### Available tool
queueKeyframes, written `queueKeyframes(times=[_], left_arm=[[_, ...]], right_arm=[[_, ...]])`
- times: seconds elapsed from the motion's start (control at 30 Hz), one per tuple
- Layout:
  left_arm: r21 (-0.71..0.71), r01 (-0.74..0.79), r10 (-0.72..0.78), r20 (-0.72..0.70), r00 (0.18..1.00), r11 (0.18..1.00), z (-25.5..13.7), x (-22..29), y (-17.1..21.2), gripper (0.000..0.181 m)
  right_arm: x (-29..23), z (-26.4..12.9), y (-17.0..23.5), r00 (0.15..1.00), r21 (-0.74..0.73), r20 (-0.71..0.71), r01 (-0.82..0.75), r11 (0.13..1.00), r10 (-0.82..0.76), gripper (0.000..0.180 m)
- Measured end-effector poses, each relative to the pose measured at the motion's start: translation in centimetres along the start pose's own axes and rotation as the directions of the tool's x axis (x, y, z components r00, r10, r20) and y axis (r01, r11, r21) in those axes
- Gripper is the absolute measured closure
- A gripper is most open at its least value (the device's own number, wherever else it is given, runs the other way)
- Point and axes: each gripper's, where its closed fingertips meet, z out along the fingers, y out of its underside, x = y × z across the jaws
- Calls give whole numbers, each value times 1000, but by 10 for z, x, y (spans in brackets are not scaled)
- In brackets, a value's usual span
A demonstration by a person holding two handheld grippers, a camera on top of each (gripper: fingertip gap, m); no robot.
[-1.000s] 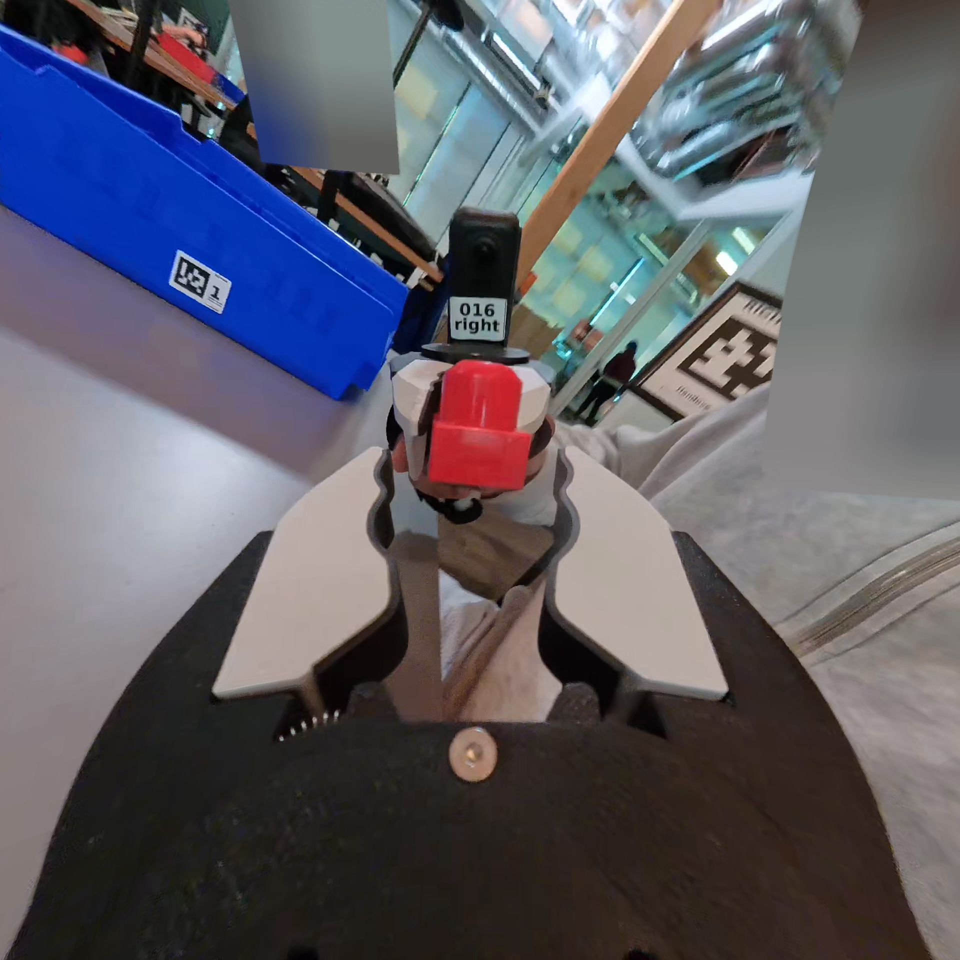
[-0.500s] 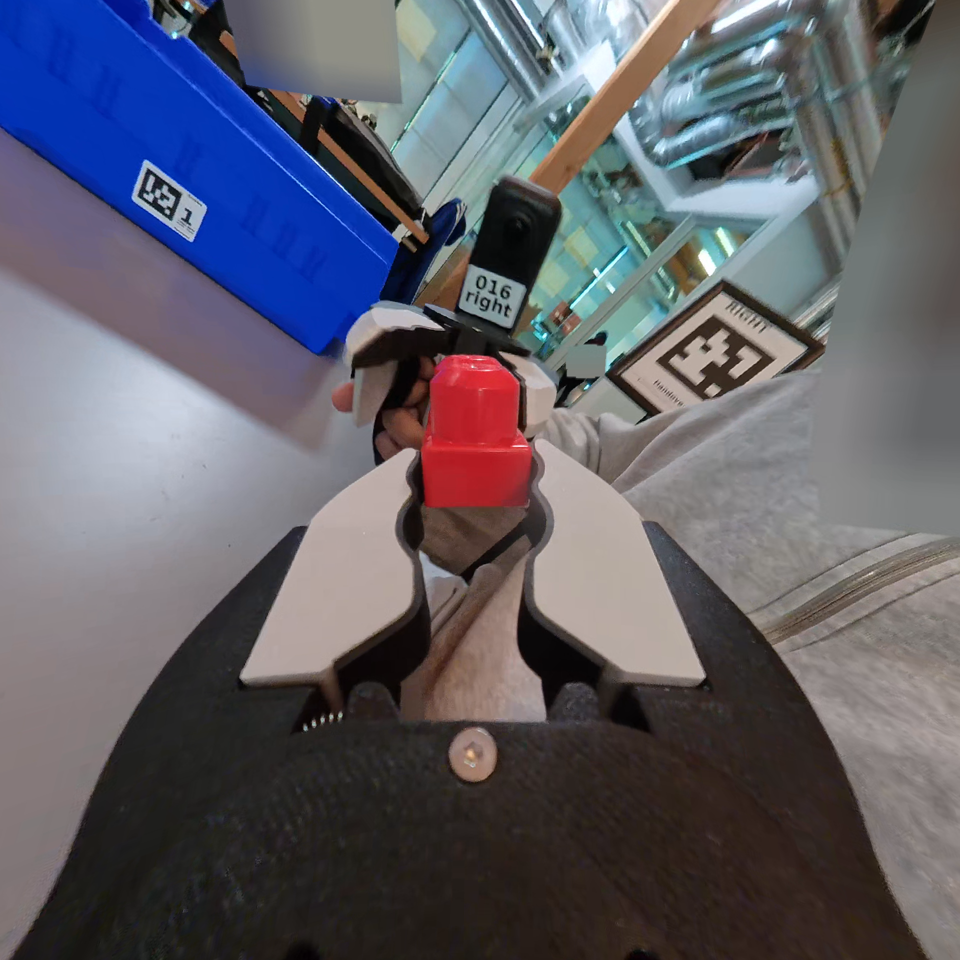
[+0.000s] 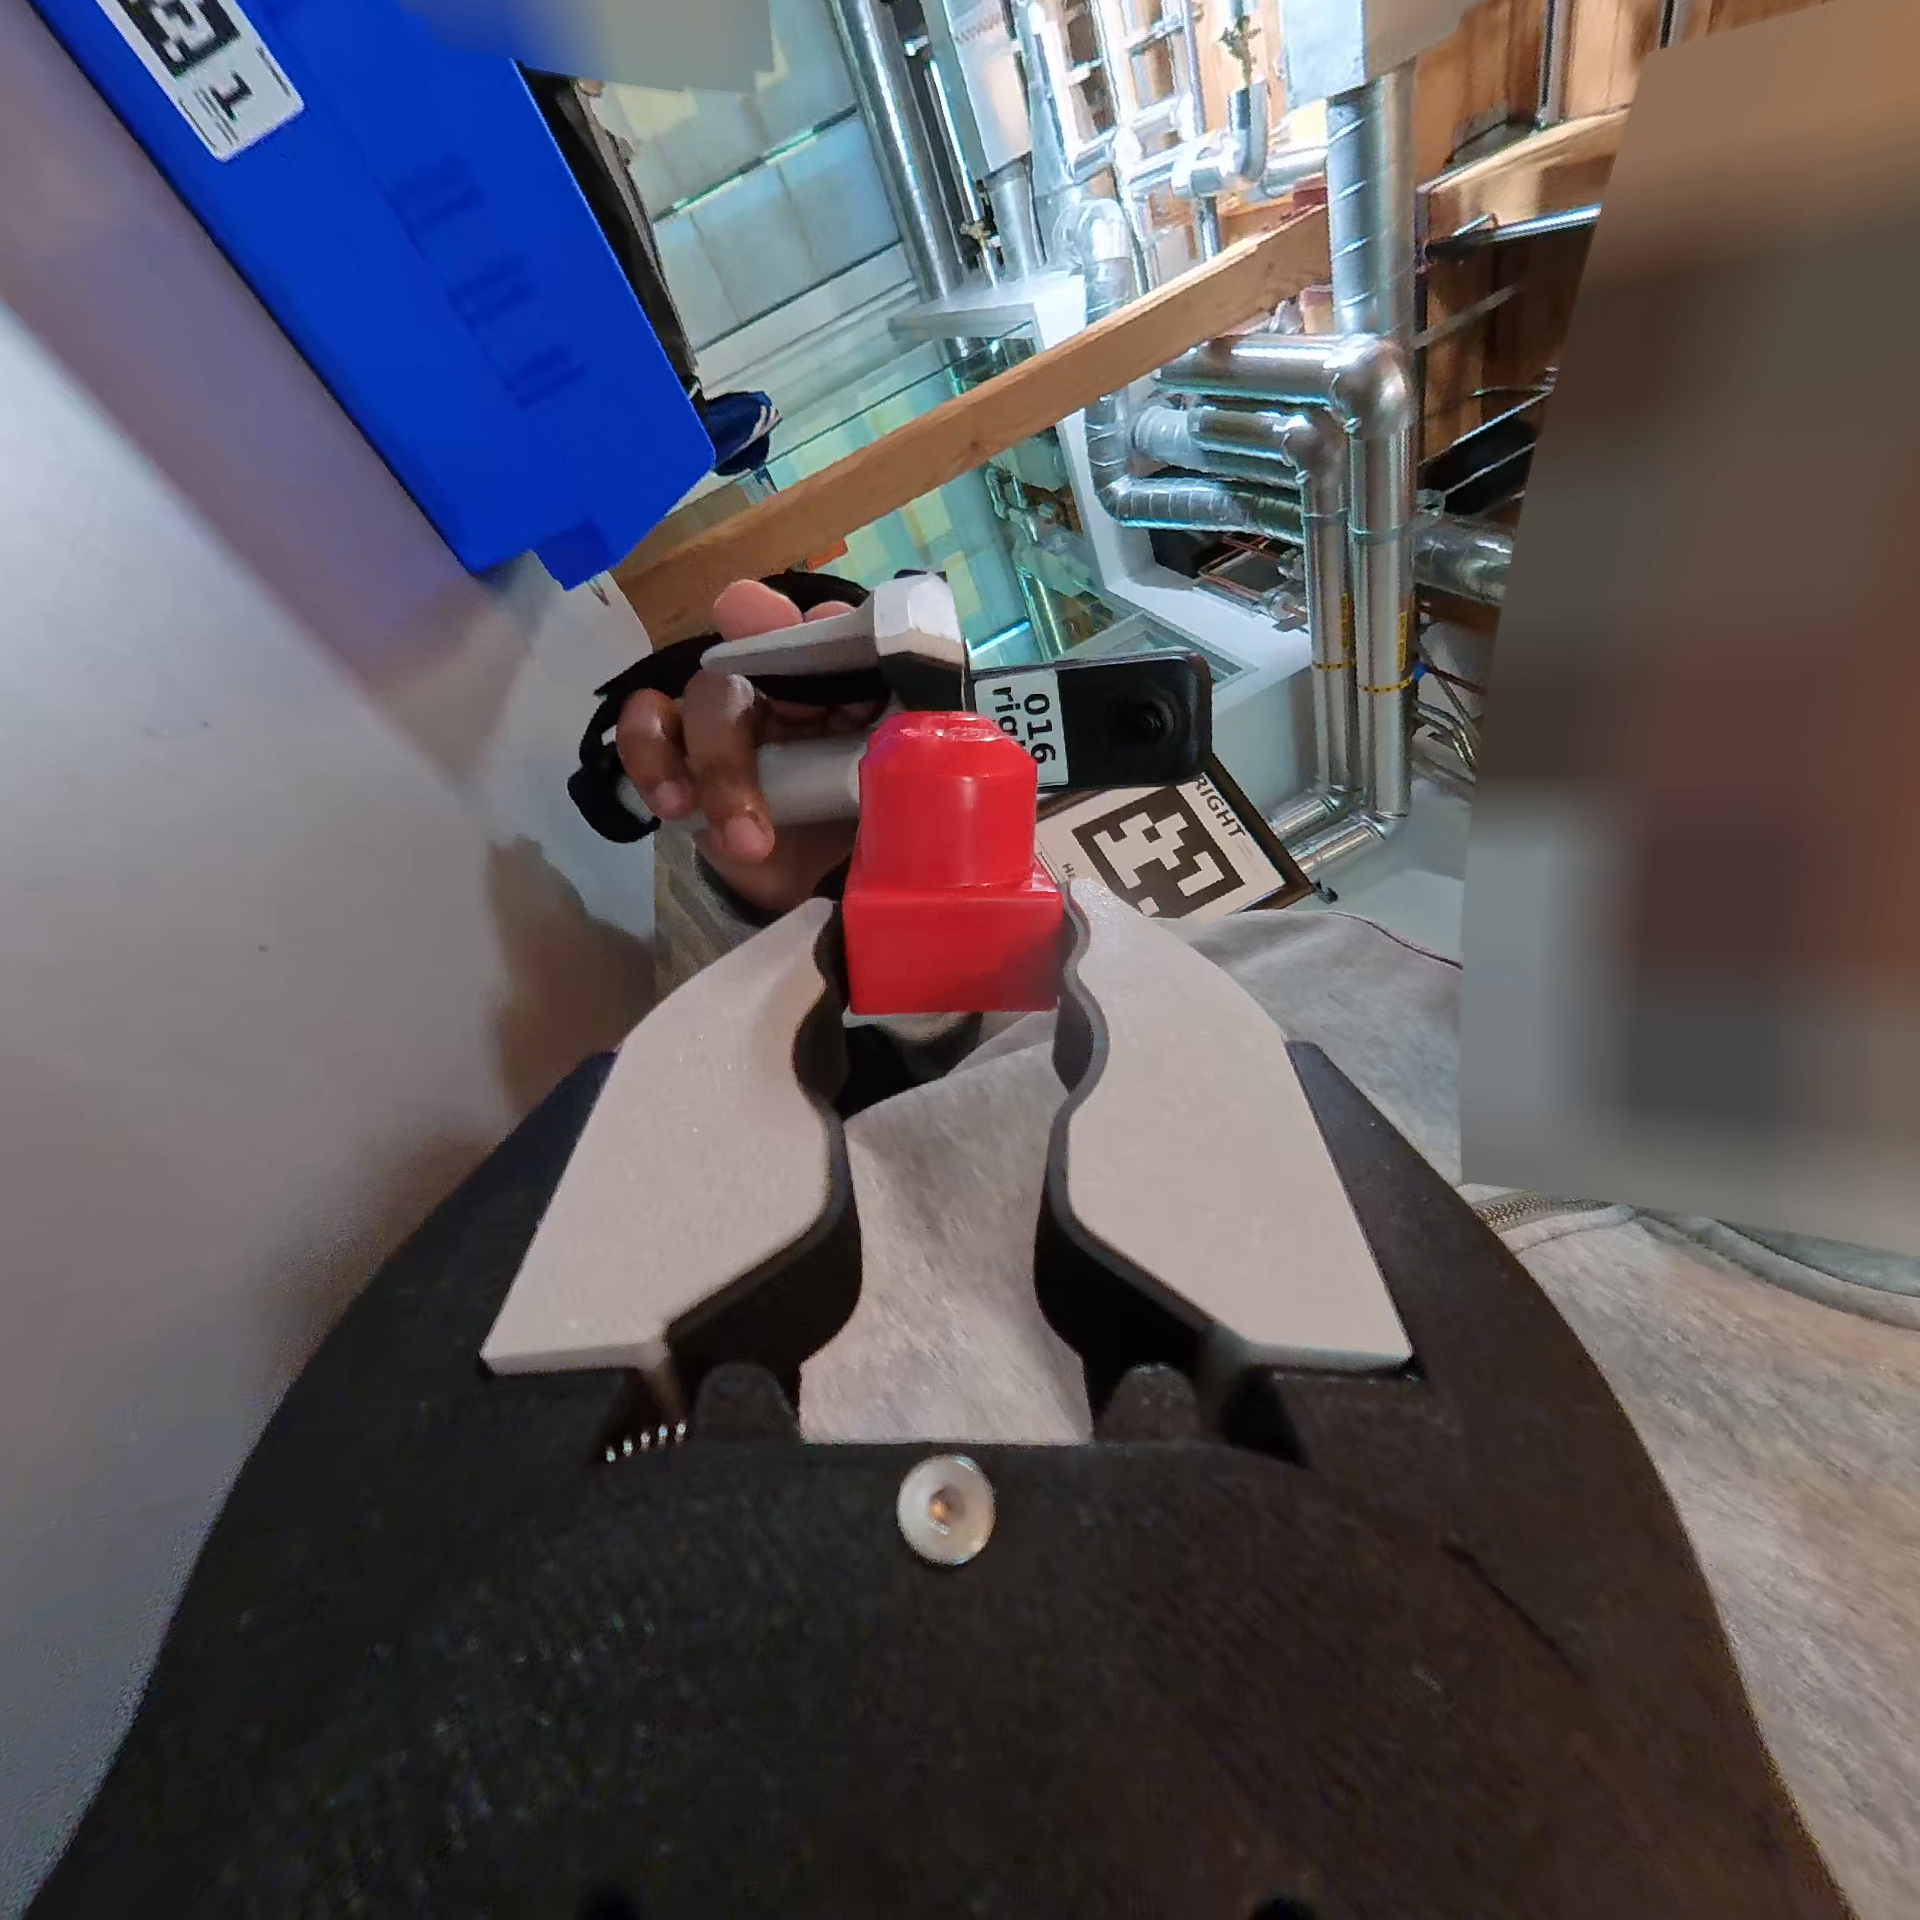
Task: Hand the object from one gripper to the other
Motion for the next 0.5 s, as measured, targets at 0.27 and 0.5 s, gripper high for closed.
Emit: queueKeyframes(times=[0.27,0.5], left_arm=[[-42,50,-51,-24,998,998,5,-1,9,144],[10,-65,65,2,998,998,6,2,1,119]], right_arm=[[-5,1,0,997,-19,7,71,997,-71,135],[3,-5,-12,985,71,42,-168,983,166,135]])
